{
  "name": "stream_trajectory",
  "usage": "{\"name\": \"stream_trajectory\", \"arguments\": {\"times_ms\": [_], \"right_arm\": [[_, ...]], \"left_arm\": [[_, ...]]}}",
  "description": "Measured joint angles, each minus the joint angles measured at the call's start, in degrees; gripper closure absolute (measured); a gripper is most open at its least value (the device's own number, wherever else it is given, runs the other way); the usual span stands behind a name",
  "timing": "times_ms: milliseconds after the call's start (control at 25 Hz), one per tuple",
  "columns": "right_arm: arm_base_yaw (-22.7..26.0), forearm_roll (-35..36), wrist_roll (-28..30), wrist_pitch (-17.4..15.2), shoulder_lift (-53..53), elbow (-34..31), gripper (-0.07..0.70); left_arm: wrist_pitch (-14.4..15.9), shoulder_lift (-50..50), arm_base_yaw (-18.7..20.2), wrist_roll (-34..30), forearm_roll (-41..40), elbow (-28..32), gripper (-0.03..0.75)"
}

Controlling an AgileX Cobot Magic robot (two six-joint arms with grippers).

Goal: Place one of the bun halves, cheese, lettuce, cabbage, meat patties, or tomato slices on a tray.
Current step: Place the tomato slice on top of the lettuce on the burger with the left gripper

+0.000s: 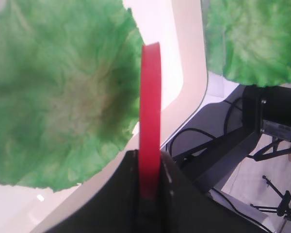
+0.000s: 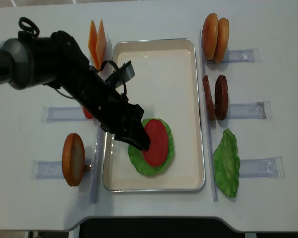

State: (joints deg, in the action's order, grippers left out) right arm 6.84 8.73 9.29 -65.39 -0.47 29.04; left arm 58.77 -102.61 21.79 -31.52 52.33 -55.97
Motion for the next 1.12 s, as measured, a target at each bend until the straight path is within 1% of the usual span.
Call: {"name": "stream_trajectory", "arguments": {"times_ms": [120,400,1120], "right_arm": [[0.0,0.0,0.0,0.0,0.0,0.0,0.155],[0.0,0.0,0.0,0.0,0.0,0.0,0.155],[0.0,0.0,0.0,0.0,0.0,0.0,0.155]], "left_arm": [[0.0,0.0,-0.39,-1.36,1.64,0.0,0.654],[-1.02,0.0,-1.46,-1.67,1.85,0.0,0.654],[-1.48,-3.78,-1.5,-3.18,2.73,0.0,0.654]]}}
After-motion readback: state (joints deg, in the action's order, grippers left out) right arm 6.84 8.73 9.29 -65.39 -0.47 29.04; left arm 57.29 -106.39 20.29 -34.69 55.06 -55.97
